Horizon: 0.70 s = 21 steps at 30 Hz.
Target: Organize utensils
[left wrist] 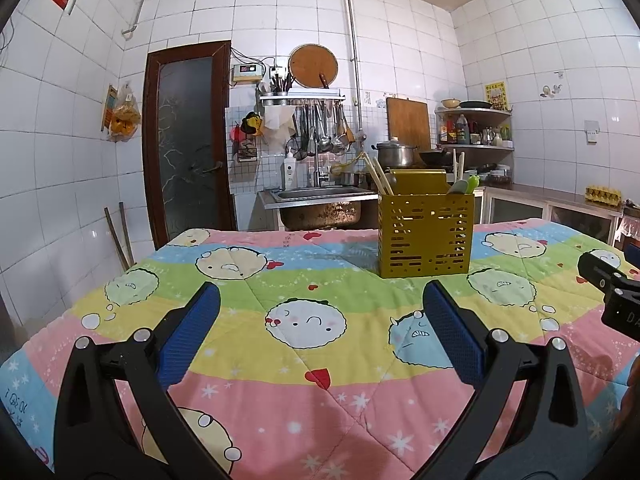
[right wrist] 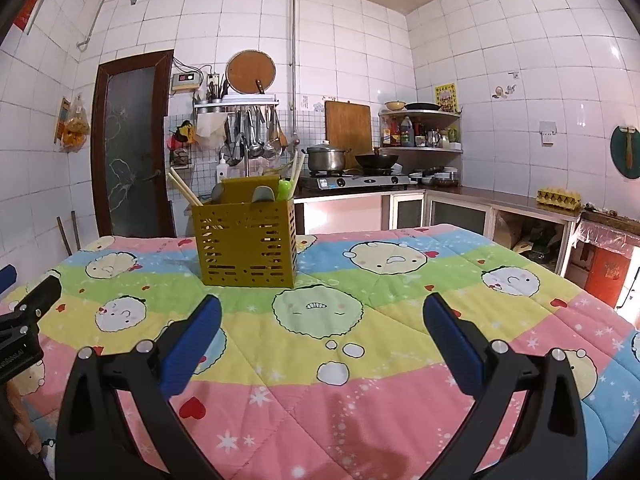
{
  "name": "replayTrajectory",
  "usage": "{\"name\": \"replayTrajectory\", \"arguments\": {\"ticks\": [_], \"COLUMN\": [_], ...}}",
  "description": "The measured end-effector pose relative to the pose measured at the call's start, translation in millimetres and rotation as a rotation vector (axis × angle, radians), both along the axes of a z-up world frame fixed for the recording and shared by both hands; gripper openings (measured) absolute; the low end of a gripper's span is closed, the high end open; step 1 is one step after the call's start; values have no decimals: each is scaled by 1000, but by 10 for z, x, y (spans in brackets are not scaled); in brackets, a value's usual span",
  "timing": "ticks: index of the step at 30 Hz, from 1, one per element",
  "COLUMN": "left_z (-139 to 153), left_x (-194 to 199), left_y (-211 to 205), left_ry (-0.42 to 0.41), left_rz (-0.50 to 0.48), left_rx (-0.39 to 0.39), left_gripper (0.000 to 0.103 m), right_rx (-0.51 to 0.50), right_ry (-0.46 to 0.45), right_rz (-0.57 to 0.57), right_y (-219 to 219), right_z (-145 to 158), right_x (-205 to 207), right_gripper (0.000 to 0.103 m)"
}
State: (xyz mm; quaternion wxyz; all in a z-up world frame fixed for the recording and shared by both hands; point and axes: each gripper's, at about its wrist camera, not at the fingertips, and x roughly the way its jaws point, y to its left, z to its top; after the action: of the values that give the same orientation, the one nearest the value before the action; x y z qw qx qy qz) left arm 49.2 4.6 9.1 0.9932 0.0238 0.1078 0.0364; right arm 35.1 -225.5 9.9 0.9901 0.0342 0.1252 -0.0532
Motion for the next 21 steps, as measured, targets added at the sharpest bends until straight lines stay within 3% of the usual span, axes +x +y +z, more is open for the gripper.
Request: {"name": "replayTrajectory", "arguments": {"ticks": [21], "left_z": [17], "left_x": [-12], "left_y": [-28], "left_ry": [-11], "left_rz": [0], "left_rx": [18], "left_gripper": [98], "right_rx": [-17], "right_ry": [7], "right_rz": [-4], "right_y": [26], "right_z": [-7], "right_x": [6], "right_gripper": [99]}}
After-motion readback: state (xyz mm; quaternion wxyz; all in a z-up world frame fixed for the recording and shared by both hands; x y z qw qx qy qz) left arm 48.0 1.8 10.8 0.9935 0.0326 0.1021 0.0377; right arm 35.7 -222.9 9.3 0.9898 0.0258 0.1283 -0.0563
